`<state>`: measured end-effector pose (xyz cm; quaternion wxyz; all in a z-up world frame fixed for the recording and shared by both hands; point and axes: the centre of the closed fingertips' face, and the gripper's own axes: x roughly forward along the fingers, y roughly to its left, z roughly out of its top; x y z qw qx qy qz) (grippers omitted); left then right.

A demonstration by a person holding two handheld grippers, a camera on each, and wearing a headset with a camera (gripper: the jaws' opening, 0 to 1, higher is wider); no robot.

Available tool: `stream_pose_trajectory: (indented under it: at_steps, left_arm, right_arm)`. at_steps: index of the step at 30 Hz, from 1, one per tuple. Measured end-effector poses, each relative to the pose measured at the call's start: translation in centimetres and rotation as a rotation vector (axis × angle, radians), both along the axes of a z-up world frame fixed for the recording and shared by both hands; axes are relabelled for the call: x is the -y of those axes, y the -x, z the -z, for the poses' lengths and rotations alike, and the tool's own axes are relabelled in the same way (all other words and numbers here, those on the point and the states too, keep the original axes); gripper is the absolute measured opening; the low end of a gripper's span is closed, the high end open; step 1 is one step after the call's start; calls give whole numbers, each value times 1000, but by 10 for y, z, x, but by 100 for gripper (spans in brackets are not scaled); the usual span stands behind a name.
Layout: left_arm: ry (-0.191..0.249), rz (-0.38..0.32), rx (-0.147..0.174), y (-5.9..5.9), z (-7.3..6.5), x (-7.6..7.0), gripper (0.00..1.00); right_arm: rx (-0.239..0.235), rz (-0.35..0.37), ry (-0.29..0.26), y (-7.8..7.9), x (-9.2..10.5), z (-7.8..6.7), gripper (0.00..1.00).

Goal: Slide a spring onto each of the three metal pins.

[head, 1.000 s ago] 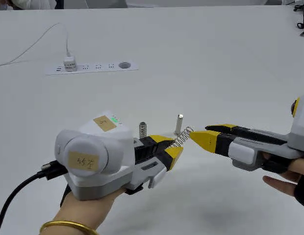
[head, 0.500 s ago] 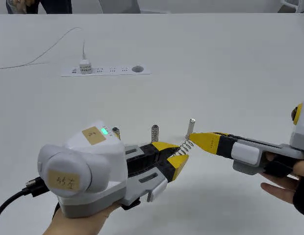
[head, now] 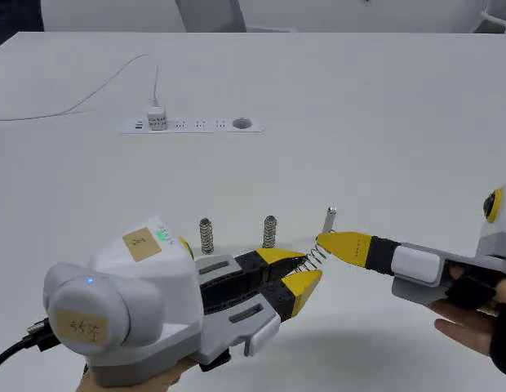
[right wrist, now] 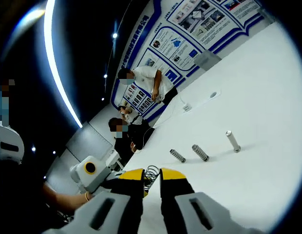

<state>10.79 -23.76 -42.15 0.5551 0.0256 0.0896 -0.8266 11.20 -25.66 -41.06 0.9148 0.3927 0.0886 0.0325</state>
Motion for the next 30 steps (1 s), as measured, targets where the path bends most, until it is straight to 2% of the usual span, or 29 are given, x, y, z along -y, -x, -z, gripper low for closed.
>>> stream_pose_trajectory:
  at_steps: [3,7,16,19,21,23,25,28,30]
  left_arm:
    - [-3,0,17,0,0,-1,10]
    - [-23,-6,25,-1,1,-1,11]
    - [-58,-33,48,-4,4,3,12]
    - [-72,-51,54,-8,6,2,20]
    - [-85,-63,74,-11,9,1,21]
    - [-107,-83,103,-16,13,-3,27]
    - [-119,-98,109,-20,14,-6,31]
    - [-152,-141,147,-33,21,-13,35]
    - [-159,-161,146,-39,22,-17,39]
  right_arm:
    - [6,-16,13,-1,-3,-2,13]
    - [7,-23,50,-3,-4,-3,12]
    - [-2,-43,211,-8,-4,-8,12]
    - [-11,-42,251,-9,-1,-9,12]
    - [-17,-33,293,-10,4,-10,12]
    - [-24,-19,331,-11,10,-11,12]
    - [-36,-3,364,-11,17,-11,12]
    - [-55,24,429,-12,31,-13,12]
    - [-70,33,473,-12,37,-13,12]
